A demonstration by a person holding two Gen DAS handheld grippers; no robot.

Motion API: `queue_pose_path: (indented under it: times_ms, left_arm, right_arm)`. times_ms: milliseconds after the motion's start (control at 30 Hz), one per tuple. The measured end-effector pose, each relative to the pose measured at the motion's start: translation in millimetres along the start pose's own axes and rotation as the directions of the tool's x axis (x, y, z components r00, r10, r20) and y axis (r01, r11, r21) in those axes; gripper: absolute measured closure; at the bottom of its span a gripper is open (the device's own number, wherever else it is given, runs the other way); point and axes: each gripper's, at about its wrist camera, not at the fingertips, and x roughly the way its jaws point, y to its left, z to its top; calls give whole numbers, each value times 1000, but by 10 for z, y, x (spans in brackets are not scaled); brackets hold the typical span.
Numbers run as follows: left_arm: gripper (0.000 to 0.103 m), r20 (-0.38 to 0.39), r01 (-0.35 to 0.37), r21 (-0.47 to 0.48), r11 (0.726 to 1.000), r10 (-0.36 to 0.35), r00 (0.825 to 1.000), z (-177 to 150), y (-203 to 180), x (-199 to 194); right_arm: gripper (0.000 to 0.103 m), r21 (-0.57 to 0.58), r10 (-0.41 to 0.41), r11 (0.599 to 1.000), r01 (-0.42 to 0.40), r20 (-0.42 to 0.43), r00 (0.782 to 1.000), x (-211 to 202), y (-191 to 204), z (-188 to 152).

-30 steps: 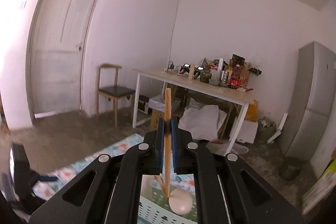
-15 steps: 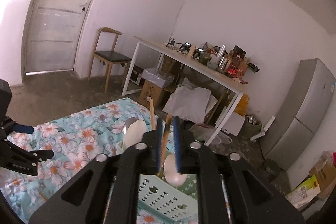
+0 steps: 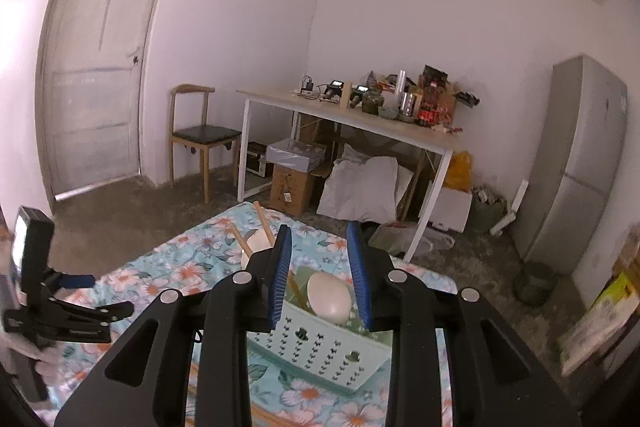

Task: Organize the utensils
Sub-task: 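Move both grippers back to the remaining chopsticks on the bed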

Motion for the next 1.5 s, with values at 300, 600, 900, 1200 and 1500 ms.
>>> queue_pose_path:
  times_ms: [300,600,900,1200,1500]
  left_arm:
    - [13,52,34,0,999,-34,998,-70,-16,-155]
    - [13,93,59,144,988,-73,993,-250,-192,-230]
    - [13,128,73,397,915,-134,983,-626,-666,-274]
    - [14,40,194,655,730,-289,956,-1014,-1370,-243]
    - [54,-172,334,784,523,-335,926,-1241,-1890,108]
  right_arm:
    - [66,241,23,970,-3,-81,996,-323,-320,-433]
    - [65,494,112,869,23,-242,964,-386,-534,-1404]
    - [65,641,155,764,72,-291,944,-369,-700,-2008]
    - [65,692,182,717,82,-299,937,-343,-894,-2219]
    - [65,727,217,683,79,-304,927,-247,-999,-2405]
